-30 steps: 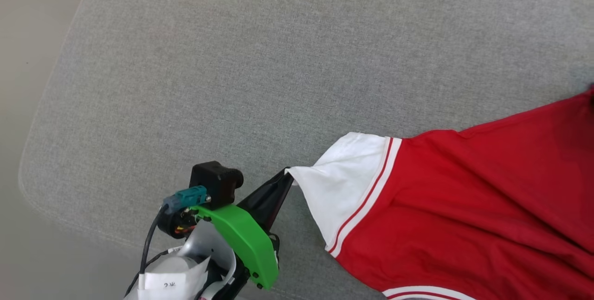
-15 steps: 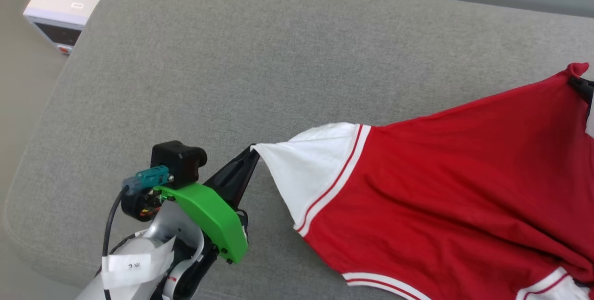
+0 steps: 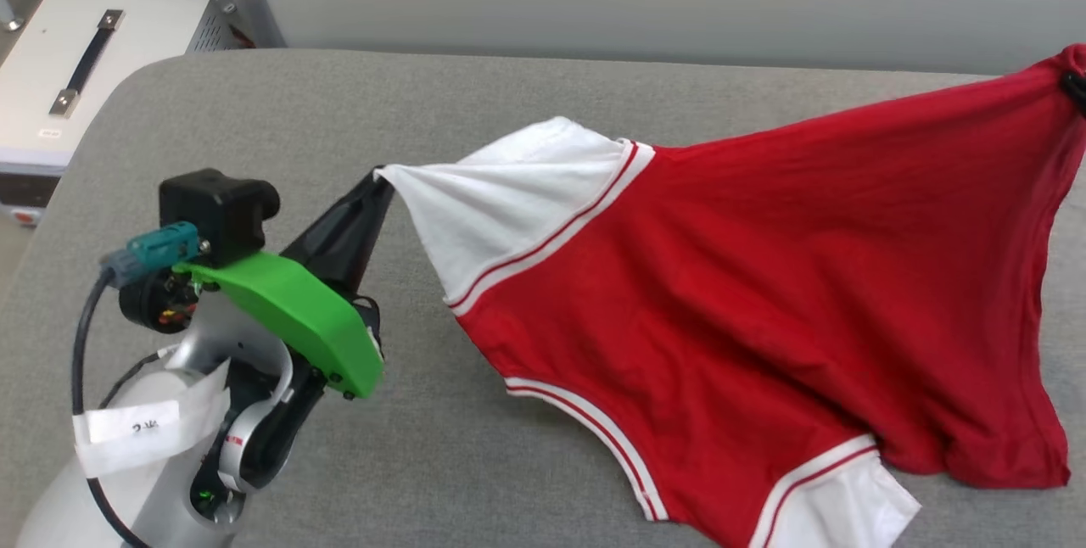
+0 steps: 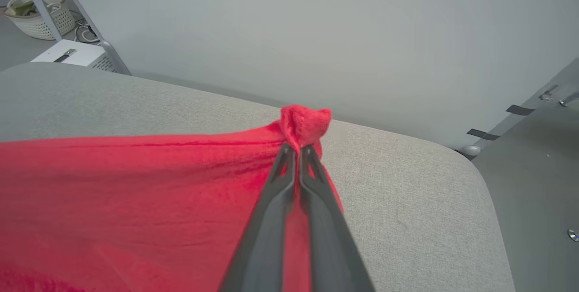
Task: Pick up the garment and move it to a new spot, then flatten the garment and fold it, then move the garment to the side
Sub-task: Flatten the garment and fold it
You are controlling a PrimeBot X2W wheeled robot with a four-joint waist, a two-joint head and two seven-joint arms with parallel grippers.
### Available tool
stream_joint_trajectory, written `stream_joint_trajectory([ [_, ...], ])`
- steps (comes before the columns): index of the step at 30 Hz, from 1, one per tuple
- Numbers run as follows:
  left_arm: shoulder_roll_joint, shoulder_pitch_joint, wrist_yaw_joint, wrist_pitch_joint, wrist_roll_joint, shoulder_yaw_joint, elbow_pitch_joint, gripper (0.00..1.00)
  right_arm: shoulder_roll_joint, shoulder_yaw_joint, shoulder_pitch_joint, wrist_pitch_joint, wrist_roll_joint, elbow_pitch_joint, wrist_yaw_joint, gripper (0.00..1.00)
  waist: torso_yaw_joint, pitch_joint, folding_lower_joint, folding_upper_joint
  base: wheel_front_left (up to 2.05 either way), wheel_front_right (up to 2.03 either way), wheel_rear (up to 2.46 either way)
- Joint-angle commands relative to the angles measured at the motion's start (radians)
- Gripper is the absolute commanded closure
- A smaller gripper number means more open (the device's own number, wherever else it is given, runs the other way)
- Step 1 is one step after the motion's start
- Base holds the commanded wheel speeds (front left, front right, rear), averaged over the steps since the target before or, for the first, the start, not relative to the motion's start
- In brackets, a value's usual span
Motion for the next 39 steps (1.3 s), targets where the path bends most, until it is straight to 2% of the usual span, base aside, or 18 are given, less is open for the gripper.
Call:
stream_joint_trajectory([
  [1,0.010,-0.027,0.015,0.006,-0.008,0.016,-0.007,1.00,0.003,-0.013,0.019,-0.013,0.002,-0.019,-0.001,1.00,-0.052,-0.052,0.0000,0.0000,0.00,0.00,0.00],
  [9,0.019,-0.092,0.058,0.010,0.004,0.066,-0.030,1.00,0.036,-0.085,0.071,-0.041,-0.027,-0.127,-0.001,1.00,-0.096,-0.104,0.0000,0.0000,0.00,0.00,0.00],
  [20,0.049,-0.245,0.065,0.014,0.056,0.102,-0.021,1.00,0.091,-0.173,0.101,-0.066,-0.074,-0.274,-0.001,1.00,-0.122,-0.118,0.0000,0.0000,0.00,0.00,0.00],
  [29,0.075,-0.413,0.025,0.004,0.107,0.110,0.008,1.00,0.122,-0.206,0.064,-0.113,-0.113,-0.311,-0.001,1.00,-0.124,-0.057,0.0000,0.0000,0.00,0.00,0.00],
  [33,0.095,-0.499,0.004,-0.014,0.134,0.126,0.030,1.00,0.130,-0.211,0.014,-0.122,-0.120,-0.314,-0.001,1.00,-0.126,0.007,0.0000,0.0000,0.00,0.00,0.00],
  [39,0.127,-0.627,-0.050,-0.034,0.170,0.128,0.093,1.00,0.124,-0.195,-0.110,-0.148,-0.134,-0.277,-0.001,1.00,-0.126,0.130,0.0000,0.0000,0.00,0.00,0.00],
])
